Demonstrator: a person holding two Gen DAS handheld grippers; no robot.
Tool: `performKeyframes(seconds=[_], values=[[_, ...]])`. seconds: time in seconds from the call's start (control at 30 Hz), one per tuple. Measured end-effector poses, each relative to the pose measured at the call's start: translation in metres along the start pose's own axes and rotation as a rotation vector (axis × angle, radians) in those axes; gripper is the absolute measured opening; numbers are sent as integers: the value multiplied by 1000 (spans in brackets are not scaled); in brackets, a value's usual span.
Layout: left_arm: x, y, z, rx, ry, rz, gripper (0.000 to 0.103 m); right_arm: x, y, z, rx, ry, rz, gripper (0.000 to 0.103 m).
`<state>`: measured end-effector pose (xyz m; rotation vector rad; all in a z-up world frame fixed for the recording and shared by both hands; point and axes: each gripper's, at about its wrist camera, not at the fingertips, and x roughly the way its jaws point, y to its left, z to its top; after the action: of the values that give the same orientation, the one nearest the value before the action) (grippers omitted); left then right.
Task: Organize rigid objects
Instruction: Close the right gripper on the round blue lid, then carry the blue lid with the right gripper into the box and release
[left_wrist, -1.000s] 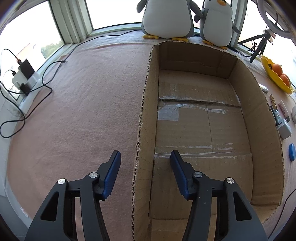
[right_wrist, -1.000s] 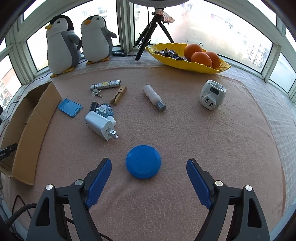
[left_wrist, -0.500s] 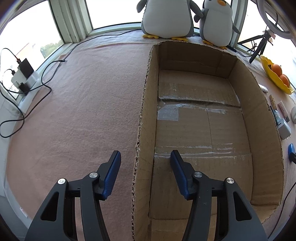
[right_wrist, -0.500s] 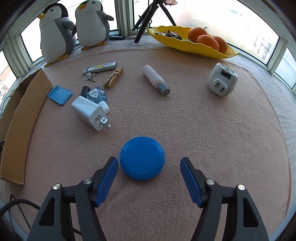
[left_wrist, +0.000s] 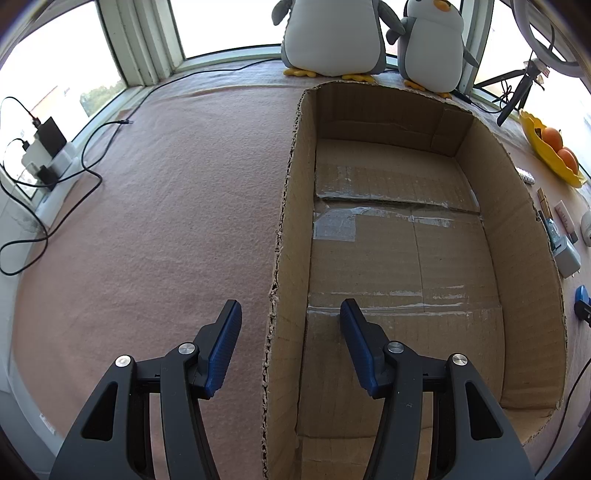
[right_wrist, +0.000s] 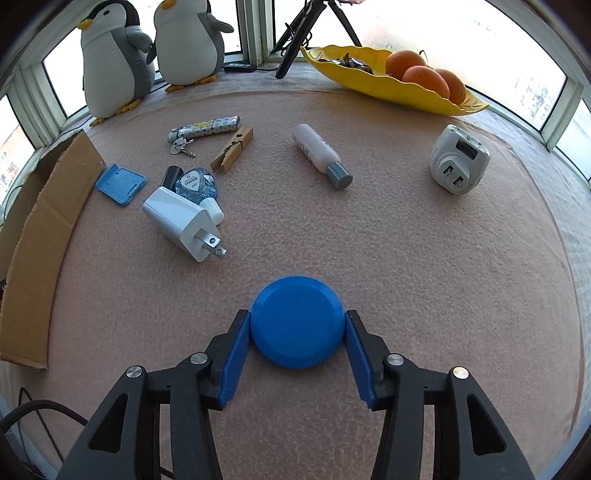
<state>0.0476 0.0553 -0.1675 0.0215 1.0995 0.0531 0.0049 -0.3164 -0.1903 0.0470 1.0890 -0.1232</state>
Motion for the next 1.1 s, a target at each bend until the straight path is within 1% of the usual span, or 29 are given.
performKeyframes(seconds=[0.27,0.4,0.6,0.8,0.97,1.1], values=[[0,-1,1,1,0,-1,55,-5,-1,-2,11,-7,0,46],[0,0,0,1,0,-1,55,-17,-2,-2,12,-33,-3,46],[0,-1,0,1,0,-1,55,-43,9,5,-4,-74,26,46],[0,-1,0,-3,-1,-3,55,-71,38,17,-63,-127,79,46],[0,-1,0,-8,-3,-9,55,-90,76,28,-138,-169,136,46],[1,1,0,-13,-4,-13,55,-99,108,35,-198,-185,188,46]])
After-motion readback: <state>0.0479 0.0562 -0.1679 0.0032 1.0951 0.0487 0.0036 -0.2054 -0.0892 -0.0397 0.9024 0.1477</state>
